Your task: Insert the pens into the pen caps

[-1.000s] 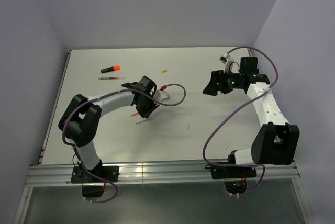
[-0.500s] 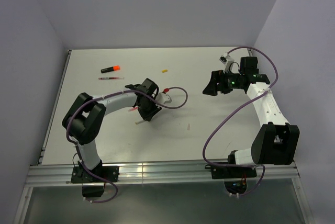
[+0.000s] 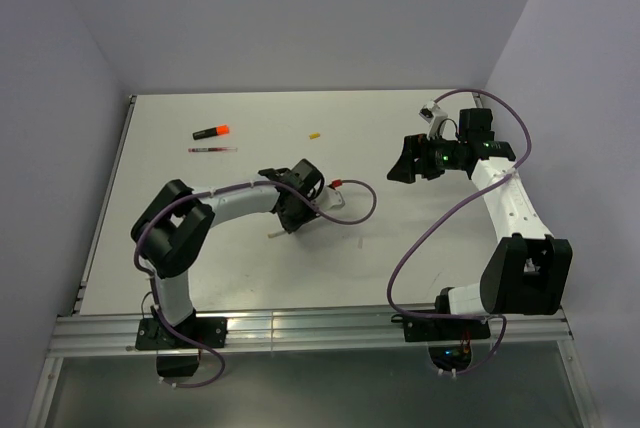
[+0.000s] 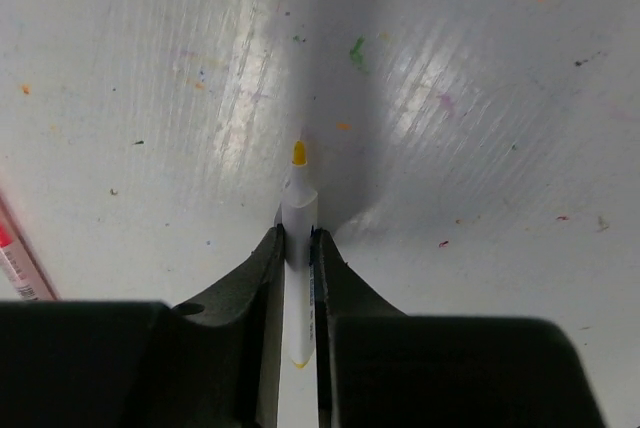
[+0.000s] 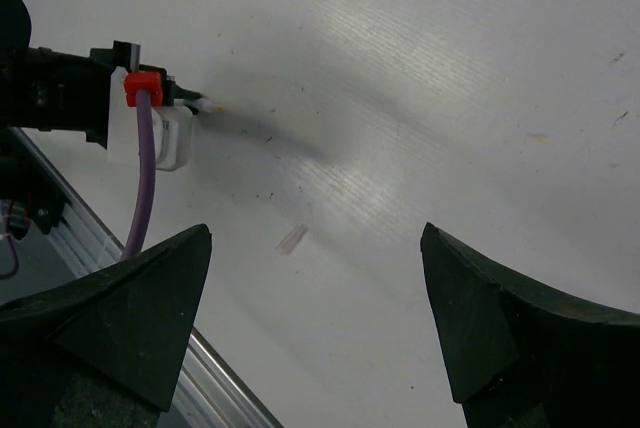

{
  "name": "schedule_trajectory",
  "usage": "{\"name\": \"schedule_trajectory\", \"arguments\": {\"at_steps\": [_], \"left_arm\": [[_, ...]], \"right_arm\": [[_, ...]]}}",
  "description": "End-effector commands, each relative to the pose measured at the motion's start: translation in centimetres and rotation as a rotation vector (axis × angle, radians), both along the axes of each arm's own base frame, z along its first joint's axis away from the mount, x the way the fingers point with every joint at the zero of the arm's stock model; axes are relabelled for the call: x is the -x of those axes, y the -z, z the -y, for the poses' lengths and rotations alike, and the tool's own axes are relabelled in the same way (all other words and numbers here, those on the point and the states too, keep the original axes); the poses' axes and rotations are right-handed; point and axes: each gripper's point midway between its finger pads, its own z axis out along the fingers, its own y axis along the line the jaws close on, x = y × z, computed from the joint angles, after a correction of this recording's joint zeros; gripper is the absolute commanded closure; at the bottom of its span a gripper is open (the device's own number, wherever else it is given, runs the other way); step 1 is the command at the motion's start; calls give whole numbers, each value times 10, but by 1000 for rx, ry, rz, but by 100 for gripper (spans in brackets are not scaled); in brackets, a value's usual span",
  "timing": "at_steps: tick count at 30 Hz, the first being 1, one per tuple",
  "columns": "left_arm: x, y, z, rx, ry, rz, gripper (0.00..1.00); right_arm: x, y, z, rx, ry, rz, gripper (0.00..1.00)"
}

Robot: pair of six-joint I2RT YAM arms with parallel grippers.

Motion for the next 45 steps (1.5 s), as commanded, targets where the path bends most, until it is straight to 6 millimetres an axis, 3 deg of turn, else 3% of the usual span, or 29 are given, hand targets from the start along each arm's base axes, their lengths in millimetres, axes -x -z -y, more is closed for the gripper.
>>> {"name": "schedule_trajectory", "arguments": {"at_steps": [1, 3, 5, 6, 8, 13, 15, 16, 19, 20, 23, 27, 38, 45], "left_arm": [[19, 11, 4, 4, 3, -86, 100], [-9, -24, 16, 124, -47, -4, 100], [-41, -93, 42, 344, -96, 81, 100], [-58, -116, 39, 413, -129, 90, 100], [-76, -166, 53, 576, -157, 89, 100], [-93, -240, 77, 857, -253, 57, 100], [-99, -260, 81, 946, -302, 65, 100], [-105, -283, 86, 1049, -360, 68, 100], [-114, -321, 93, 1231, -417, 34, 100], [-118, -327, 95, 1254, -436, 24, 100], [-125, -341, 103, 1323, -492, -39, 100], [-128, -348, 107, 1376, -522, -71, 100], [-113, -348, 115, 1416, -550, -129, 100], [-111, -346, 123, 1440, -593, -151, 100]], "right_arm": [[-9, -11, 3, 0, 11, 45, 7], [-15, -26, -2, -37, -2, 74, 7], [-21, -35, -7, -81, -6, 76, 6], [-27, -49, -10, -105, -22, 112, 5], [-33, -59, -15, -144, -32, 124, 2], [-37, -97, -41, -346, -61, 220, 0], [-38, -109, -49, -369, -88, 268, 0], [-36, -112, -58, -384, -109, 259, 0], [-34, -122, -70, -400, -154, 276, 0], [-26, -124, -86, -413, -212, 266, 0], [-18, -129, -106, -437, -281, 242, 0], [-7, -127, -124, -447, -335, 220, 1], [-18, -118, -141, -466, -329, 137, 7], [-11, -124, -146, -503, -343, 104, 19]]}}
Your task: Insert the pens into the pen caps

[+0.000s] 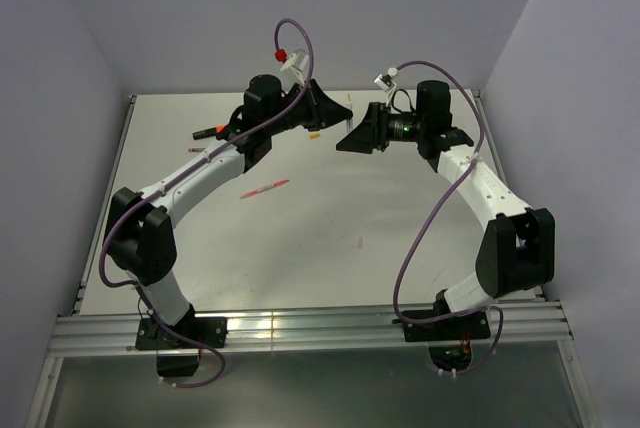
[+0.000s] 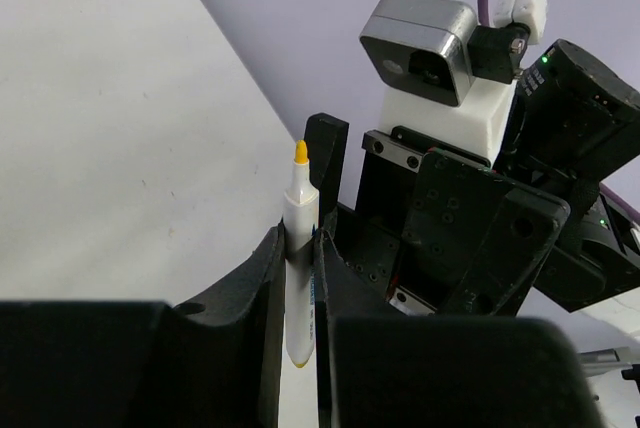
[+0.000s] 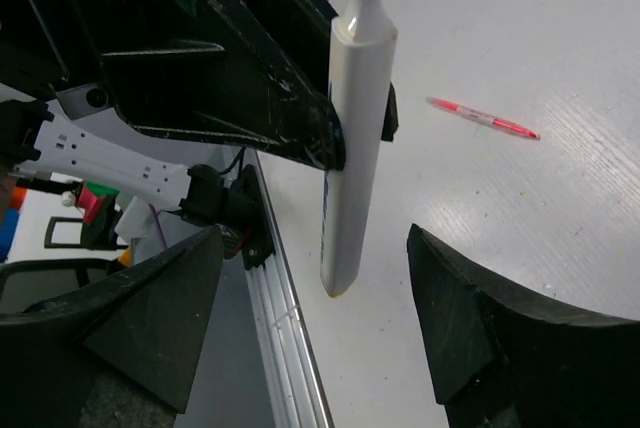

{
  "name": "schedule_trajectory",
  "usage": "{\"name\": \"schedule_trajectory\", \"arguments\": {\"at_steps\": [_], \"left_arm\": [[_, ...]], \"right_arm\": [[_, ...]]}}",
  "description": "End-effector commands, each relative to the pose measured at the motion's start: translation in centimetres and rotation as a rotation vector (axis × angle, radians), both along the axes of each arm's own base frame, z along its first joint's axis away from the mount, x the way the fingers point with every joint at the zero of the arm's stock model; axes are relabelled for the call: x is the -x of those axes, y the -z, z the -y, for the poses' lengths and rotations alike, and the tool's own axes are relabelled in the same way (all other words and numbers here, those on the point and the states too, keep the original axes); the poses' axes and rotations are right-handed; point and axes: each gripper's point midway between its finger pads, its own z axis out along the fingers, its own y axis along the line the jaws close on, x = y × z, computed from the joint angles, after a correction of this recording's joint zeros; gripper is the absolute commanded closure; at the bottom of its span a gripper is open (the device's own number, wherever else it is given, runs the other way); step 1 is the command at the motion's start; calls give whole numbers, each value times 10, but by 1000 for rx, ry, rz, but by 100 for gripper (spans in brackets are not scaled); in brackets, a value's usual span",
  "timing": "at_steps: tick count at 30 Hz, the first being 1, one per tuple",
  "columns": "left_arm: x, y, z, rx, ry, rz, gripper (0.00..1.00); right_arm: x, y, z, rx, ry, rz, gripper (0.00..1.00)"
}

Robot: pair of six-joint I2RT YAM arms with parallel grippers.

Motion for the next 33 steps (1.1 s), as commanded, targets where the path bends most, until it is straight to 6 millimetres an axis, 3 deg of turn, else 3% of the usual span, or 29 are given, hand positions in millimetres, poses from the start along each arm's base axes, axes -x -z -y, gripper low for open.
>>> {"name": "schedule_trajectory", "arguments": {"at_steps": [1, 6, 17, 20, 23, 24, 26, 27, 28, 30, 31, 33], "left_arm": [[5, -35, 0, 90, -27, 49, 100], [6, -33, 5, 115, -23, 17, 100], [9, -36, 11, 134, -2, 33, 100], [11, -36, 13, 135, 5, 30, 100], [11, -34, 12, 131, 5, 34, 100], [13, -33, 13, 127, 14, 38, 100], [15, -35, 14, 135, 29, 54, 100], [19, -34, 15, 134, 54, 59, 97], [20, -35, 16, 134, 59, 69, 79], [22, -37, 16, 120, 66, 101, 56], [21, -38, 14, 104, 58, 116, 35], [10, -39, 4, 35, 11, 183, 19]], "right_arm": [[3, -28, -6, -40, -34, 71, 21], [6, -32, -7, -51, -43, 92, 36], [5, -28, -7, -49, -39, 75, 53], [3, -26, -7, -48, -28, 66, 63], [-1, -23, -4, -48, -9, 46, 83], [-2, -23, -4, -50, -8, 41, 99], [-3, -22, -3, -50, -7, 44, 100], [-2, -22, -3, -50, -10, 44, 100], [-2, -20, -3, -50, -9, 38, 100], [-1, -20, -2, -46, -3, 49, 100], [-1, -16, -1, -43, -1, 43, 100], [-1, -15, 4, -41, 16, 43, 100]]}}
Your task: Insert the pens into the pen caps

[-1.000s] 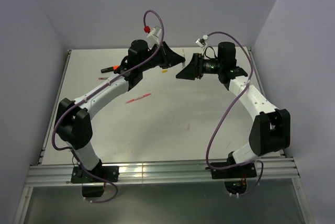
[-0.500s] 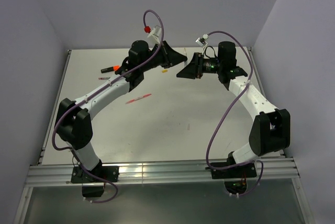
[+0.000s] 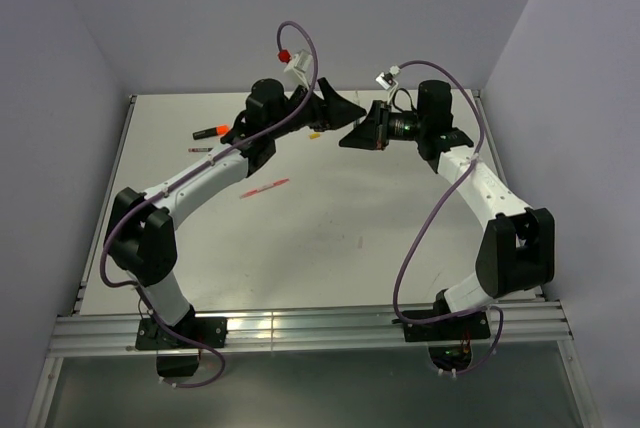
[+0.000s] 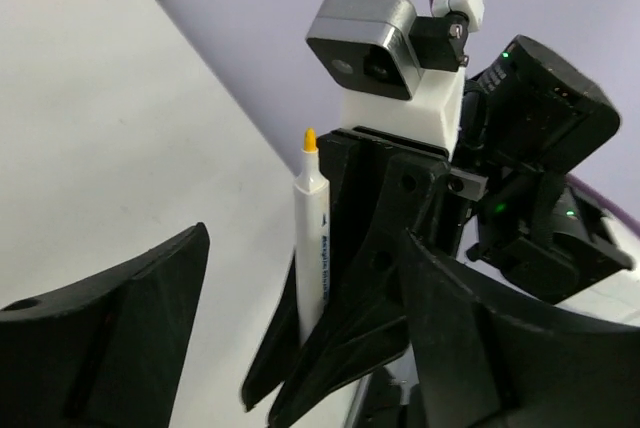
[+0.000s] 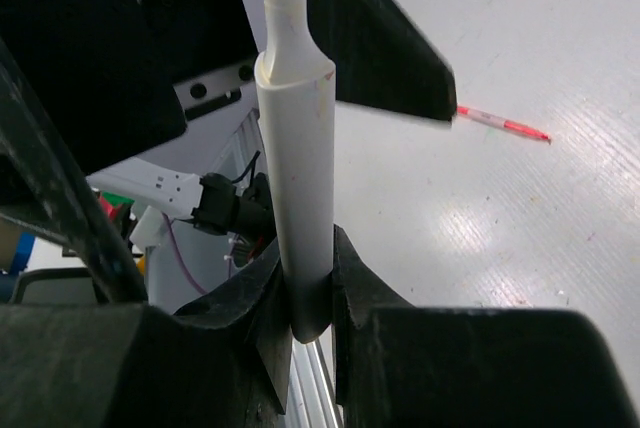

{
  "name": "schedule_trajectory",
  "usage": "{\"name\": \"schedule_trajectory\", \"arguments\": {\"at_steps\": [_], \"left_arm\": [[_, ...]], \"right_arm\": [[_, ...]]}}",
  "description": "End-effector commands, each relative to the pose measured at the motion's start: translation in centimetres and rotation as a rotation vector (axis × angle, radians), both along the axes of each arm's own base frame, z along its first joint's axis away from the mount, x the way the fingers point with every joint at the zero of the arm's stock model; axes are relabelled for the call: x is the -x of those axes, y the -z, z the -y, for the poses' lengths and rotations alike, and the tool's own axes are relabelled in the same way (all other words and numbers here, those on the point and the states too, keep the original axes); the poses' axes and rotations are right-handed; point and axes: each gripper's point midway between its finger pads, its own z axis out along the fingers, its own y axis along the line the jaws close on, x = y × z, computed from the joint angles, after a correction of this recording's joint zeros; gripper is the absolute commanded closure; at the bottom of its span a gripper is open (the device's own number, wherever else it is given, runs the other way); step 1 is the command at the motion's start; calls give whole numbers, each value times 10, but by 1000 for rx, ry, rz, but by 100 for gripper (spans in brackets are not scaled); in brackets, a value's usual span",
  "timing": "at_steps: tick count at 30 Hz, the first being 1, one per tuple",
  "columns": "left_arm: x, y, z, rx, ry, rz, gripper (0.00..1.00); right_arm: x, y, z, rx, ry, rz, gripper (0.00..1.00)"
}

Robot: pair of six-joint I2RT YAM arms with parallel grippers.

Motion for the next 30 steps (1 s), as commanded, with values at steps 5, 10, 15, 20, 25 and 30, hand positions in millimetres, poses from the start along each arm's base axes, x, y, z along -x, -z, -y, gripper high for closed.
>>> {"name": "schedule_trajectory", "arguments": {"at_steps": [5, 10, 15, 20, 25, 30], "left_arm": [[-44, -12, -56, -268, -120, 366, 15], [-85, 84, -87, -669, 12, 343, 18], [-126, 166, -92, -888, 66, 258, 23], [-161, 206, -89, -953, 46, 252, 26], [-188, 242, -90, -1003, 4, 251, 27], [-202, 256, -91, -1000, -34, 270, 26]], "right_arm": [[3, 7, 27, 16, 56, 57, 100], [-4, 29, 67, 133, 163, 44, 100], [-1, 43, 93, 189, 234, 11, 100], [-8, 47, 109, 197, 282, -6, 100], [-14, 50, 112, 201, 292, -22, 100], [-20, 51, 116, 209, 305, -28, 100]]}}
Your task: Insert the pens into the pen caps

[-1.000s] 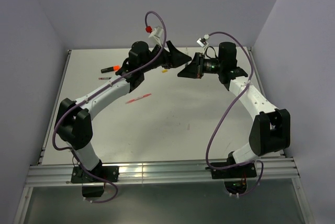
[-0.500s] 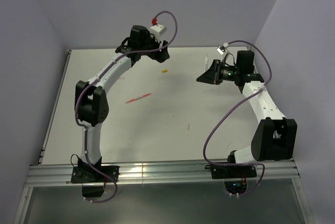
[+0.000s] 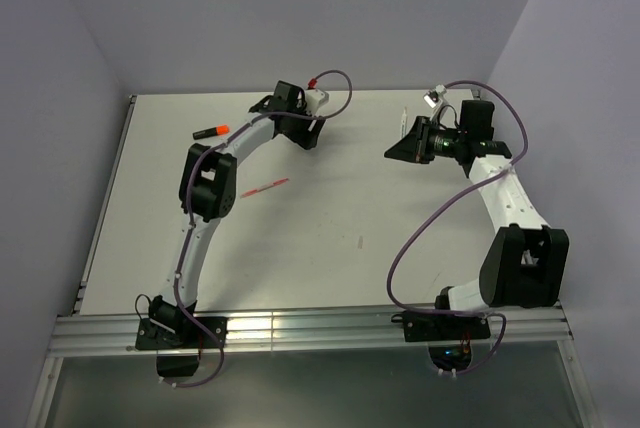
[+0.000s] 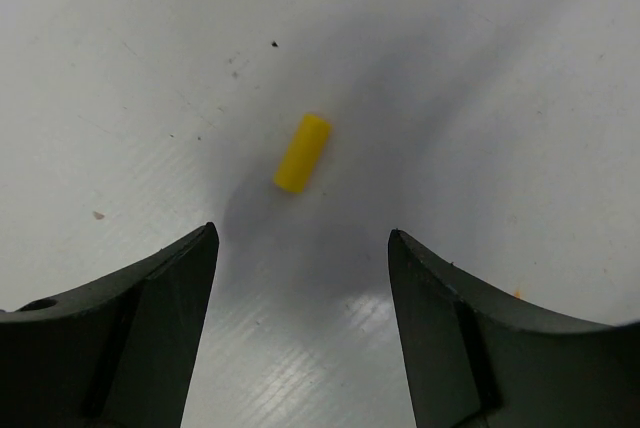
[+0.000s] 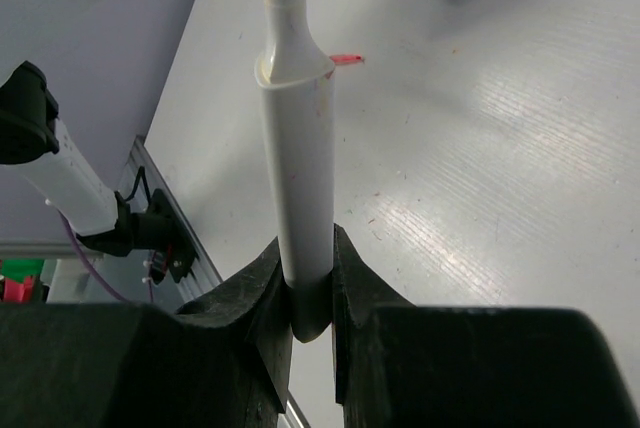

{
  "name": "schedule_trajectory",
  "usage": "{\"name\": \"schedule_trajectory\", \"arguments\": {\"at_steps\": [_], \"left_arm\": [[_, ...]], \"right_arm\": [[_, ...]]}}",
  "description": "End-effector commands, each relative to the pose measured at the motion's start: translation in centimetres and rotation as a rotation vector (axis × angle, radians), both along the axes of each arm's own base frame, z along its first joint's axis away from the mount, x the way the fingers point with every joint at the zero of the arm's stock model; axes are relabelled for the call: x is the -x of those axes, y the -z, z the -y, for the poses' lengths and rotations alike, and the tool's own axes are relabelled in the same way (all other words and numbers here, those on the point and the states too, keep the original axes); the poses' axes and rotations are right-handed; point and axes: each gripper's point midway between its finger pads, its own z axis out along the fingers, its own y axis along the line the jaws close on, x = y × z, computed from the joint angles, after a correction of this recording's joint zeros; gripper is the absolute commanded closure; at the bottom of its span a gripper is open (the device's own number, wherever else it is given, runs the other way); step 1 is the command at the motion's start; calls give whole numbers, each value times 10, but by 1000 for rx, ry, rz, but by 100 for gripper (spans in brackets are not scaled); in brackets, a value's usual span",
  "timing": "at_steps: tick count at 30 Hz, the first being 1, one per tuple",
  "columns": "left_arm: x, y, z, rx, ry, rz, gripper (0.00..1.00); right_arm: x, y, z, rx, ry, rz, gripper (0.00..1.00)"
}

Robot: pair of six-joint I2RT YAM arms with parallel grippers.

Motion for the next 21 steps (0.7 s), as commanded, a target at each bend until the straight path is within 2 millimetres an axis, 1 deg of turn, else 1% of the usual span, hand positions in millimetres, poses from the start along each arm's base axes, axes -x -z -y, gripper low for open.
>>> {"name": "schedule_trajectory", "arguments": {"at_steps": [1, 4, 8, 10, 12, 13, 14, 16, 20, 21], "left_arm": [[-33, -42, 7, 38, -3, 165, 26], [-34, -29, 10, 37, 14, 149, 27], [-33, -21, 17, 66, 37, 137, 28], [-32, -14, 21, 78, 48, 119, 26], [-32, -11, 23, 81, 62, 109, 26], [-34, -13, 25, 86, 59, 112, 26], [-33, -7, 24, 81, 60, 103, 26], [-33, -4, 25, 82, 61, 97, 27], [-29, 1, 26, 86, 70, 74, 30], [-27, 4, 25, 80, 71, 61, 33]], "right_arm": [[-11, -6, 7, 24, 16, 34, 100], [-13, -4, 9, 26, 21, 24, 100], [-17, -2, 11, 29, 29, 16, 100], [-18, -2, 12, 30, 29, 16, 100], [-20, 0, 12, 31, 29, 11, 100], [-20, 0, 12, 32, 28, 11, 100], [-20, 0, 13, 33, 29, 11, 100], [-21, 2, 13, 32, 29, 2, 100], [-22, 4, 13, 32, 29, -3, 100], [-22, 3, 13, 30, 29, -1, 100]]}}
